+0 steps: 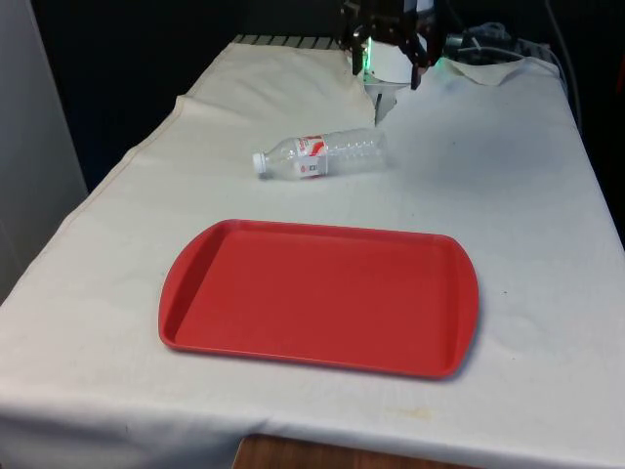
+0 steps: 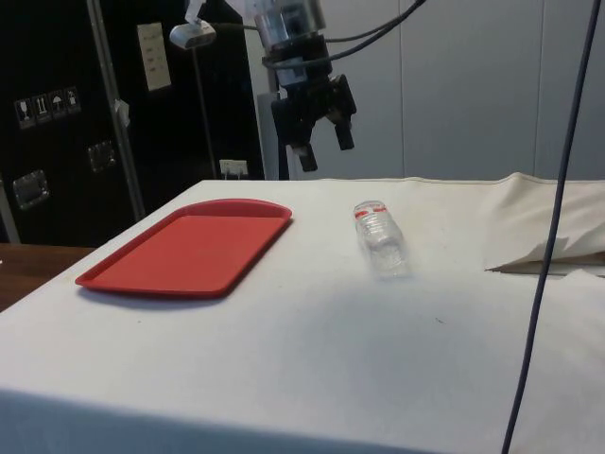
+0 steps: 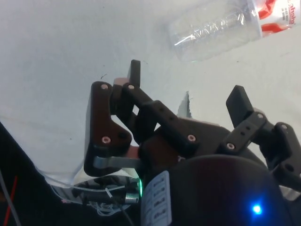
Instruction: Place the bottle upright on the tray.
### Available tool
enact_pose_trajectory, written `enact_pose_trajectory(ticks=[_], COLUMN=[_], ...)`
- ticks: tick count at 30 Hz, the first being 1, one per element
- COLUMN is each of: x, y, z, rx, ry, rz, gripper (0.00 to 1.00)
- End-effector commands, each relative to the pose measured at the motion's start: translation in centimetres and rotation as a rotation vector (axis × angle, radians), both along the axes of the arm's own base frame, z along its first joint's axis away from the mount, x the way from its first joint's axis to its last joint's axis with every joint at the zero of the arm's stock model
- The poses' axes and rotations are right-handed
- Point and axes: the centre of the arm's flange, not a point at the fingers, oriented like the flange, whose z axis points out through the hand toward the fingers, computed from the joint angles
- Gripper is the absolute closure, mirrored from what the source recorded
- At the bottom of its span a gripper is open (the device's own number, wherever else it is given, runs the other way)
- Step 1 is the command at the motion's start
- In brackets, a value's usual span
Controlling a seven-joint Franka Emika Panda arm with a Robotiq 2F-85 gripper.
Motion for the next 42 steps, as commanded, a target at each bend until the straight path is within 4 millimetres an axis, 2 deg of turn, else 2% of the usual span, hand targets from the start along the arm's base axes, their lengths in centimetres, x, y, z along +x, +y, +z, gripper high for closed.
enact_pose_trajectory(ticks=[1,31,42], x=[0.0,0.0,0.0], y=[0.0,0.0,-0.7], z=[-0.2,-1.7,-1.9], rx=[0.004,-0.023,-0.046], ry=[-0.004,0.022,0.014], rz=[-0.019,-0.217,-0.273], gripper=[0.00,0.00,0.00])
